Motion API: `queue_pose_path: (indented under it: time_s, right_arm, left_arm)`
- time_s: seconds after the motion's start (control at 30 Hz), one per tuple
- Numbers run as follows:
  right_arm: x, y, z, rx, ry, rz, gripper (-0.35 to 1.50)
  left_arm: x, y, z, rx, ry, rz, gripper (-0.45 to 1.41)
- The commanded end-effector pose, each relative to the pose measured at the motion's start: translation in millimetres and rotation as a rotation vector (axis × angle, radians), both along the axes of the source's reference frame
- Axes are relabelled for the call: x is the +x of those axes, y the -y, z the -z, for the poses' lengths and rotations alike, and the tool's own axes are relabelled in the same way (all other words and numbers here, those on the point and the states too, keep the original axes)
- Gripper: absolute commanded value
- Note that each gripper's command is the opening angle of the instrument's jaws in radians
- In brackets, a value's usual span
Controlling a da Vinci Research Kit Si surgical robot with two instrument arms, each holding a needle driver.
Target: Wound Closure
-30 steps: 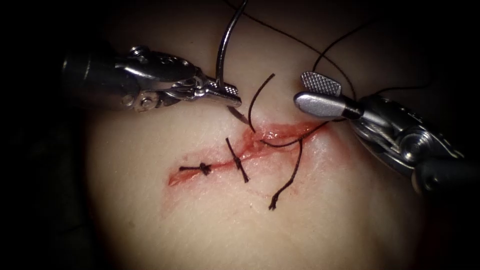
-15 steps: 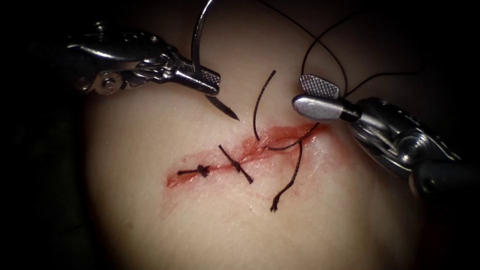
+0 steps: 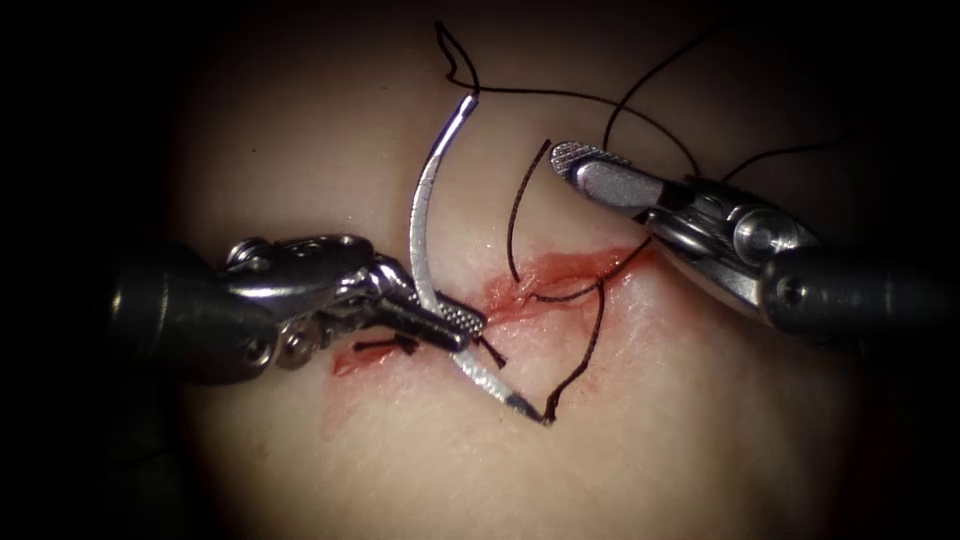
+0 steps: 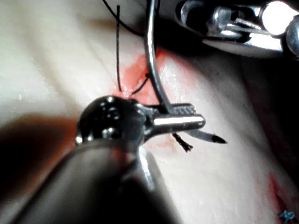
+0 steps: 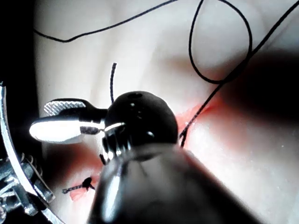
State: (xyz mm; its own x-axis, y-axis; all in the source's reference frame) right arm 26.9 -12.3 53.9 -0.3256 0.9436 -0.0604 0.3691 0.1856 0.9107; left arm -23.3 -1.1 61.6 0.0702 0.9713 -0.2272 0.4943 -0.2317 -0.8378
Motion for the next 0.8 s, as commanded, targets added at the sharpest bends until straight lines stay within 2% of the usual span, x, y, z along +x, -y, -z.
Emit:
queue_pose_path:
  time_s: [0.03,0.07,0.1,0.13,0.17,0.2,0.23,0.37,0.43,0.5,0.53,0.57,0.63,0.7,0.77,0.8]
  right_arm:
    - [2.2,0.6,-0.6,-0.029,-0.014,0.031,0.81]
    - [2.9,1.1,-0.9,-0.056,-0.029,0.048,1.03]
    - [3.6,1.7,-1.1,-0.079,-0.057,0.075,1.04]
    - [4.0,2.2,-1.2,-0.100,-0.080,0.085,0.99]
    - [4.2,2.5,-1.3,-0.113,-0.097,0.093,0.86]
    - [4.5,2.8,-1.3,-0.126,-0.110,0.100,0.64]
    - [4.8,3.1,-1.4,-0.138,-0.124,0.106,0.54]
    - [6.6,3.3,-1.6,-0.182,-0.131,0.122,0.66]
    - [7.1,3.1,-1.6,-0.172,-0.131,0.114,0.59]
    - [7.5,3.0,-1.4,-0.141,-0.129,0.095,0.66]
    - [7.6,2.9,-1.4,-0.131,-0.129,0.090,0.59]
    - [7.8,2.7,-1.2,-0.121,-0.129,0.084,0.42]
    - [8.2,2.5,-1.1,-0.111,-0.129,0.076,0.41]
    - [8.8,2.3,-1.0,-0.103,-0.127,0.057,0.66]
    - [9.3,2.1,-0.9,-0.089,-0.124,0.035,1.09]
    - [9.4,2.1,-0.9,-0.080,-0.122,0.025,1.11]
  left_arm:
    - [-0.6,0.7,-0.1,0.036,-0.023,-0.008,-0.45]
    - [-0.7,1.0,0.3,0.038,-0.021,-0.011,-0.45]
    - [-0.8,1.4,1.0,0.057,-0.020,-0.041,-0.45]
    - [-0.9,1.4,1.3,0.066,-0.021,-0.039,-0.45]
    - [-1.0,1.3,1.6,0.076,-0.021,-0.044,-0.45]
    - [-1.0,1.3,1.9,0.083,-0.020,-0.051,-0.45]
    - [-1.0,1.3,2.2,0.091,-0.021,-0.062,-0.45]
    - [-0.9,1.7,3.3,0.094,-0.018,-0.096,-0.45]
    - [-1.0,1.9,3.5,0.097,-0.017,-0.108,-0.45]
    - [-1.1,2.0,3.6,0.095,-0.016,-0.115,-0.45]
    - [-1.1,2.0,3.6,0.095,-0.016,-0.119,-0.45]
    - [-1.1,2.0,3.6,0.095,-0.016,-0.121,-0.45]
    - [-1.0,2.0,3.6,0.095,-0.017,-0.126,-0.45]
    - [-1.0,2.1,3.6,0.095,-0.017,-0.130,-0.45]
    - [-1.0,2.1,3.6,0.095,-0.017,-0.133,-0.45]
    - [-1.0,2.1,3.6,0.095,-0.017,-0.135,-0.45]
